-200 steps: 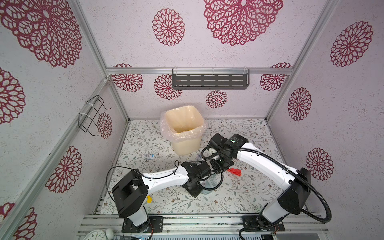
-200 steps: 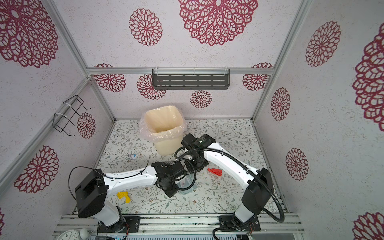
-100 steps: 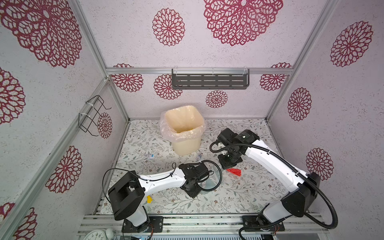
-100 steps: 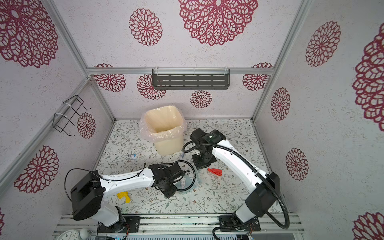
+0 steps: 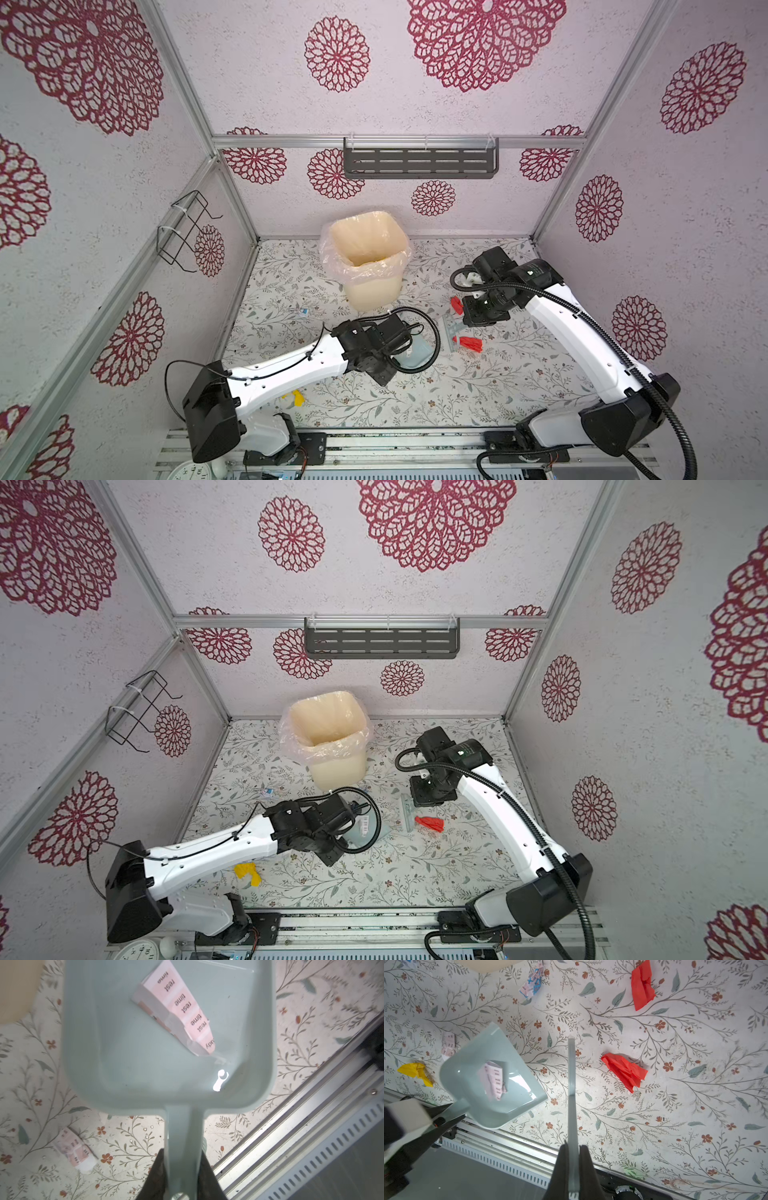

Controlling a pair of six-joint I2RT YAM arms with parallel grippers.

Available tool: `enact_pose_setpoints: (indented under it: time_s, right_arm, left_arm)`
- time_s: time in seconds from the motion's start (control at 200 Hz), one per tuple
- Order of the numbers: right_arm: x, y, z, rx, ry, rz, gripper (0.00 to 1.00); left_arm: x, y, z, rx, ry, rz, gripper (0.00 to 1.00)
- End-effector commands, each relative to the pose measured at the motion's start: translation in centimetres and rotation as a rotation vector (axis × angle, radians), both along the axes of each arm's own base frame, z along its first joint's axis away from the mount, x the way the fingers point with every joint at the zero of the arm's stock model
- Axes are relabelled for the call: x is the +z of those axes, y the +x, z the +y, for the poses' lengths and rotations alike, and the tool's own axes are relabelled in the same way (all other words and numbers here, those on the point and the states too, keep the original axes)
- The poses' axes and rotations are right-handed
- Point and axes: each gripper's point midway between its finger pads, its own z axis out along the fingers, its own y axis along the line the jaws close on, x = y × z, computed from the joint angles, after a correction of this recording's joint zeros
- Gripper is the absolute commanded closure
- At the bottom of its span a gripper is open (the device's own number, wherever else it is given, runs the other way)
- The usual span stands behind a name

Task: Sweep away the paper scraps from the table
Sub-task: 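Lift the dustpan to the bin with the left while the right withdraws, then tilt the dustpan over the trash bin with the left gripper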

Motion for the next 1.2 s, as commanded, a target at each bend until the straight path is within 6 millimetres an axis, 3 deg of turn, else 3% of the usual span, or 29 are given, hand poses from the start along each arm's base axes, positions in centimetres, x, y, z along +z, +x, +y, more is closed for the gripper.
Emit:
enact_pose_setpoints:
  time_s: [0.0, 0.25, 0.415, 0.61, 0.956, 1.196]
  right_arm:
    - [0.8, -0.3, 0.0, -0.005, 0.061, -0.023, 1.00]
    - [0.6, -0.6, -0.8, -0.035, 0.093, -0.025, 1.00]
    - [1.0, -0.5, -0.9, -0.043, 0.111, -0.033, 1.00]
    - [1.1, -0.5, -0.8, -0.048, 0.141, -0.042, 1.00]
    - [1.5, -0.6, -0.9, -0.056, 0.164, -0.055, 1.00]
    - [1.9, -0.7, -0.9, -0.062, 0.178, -0.065, 1.00]
  left_arm:
    - [4.2, 0.4, 0.6, 0.036, -0.043, -0.060, 1.00]
    - [11.4, 0.9, 1.5, 0.081, -0.109, -0.159, 1.00]
    - [14.1, 1.9, 3.0, 0.136, -0.096, -0.176, 1.00]
    - [17.3, 4.1, 6.0, 0.235, -0.110, -0.223, 1.00]
    - [19.6, 8.7, 12.4, 0.394, -0.039, -0.274, 1.00]
    - [20.4, 12.9, 14.8, 0.436, 0.003, -0.311, 1.00]
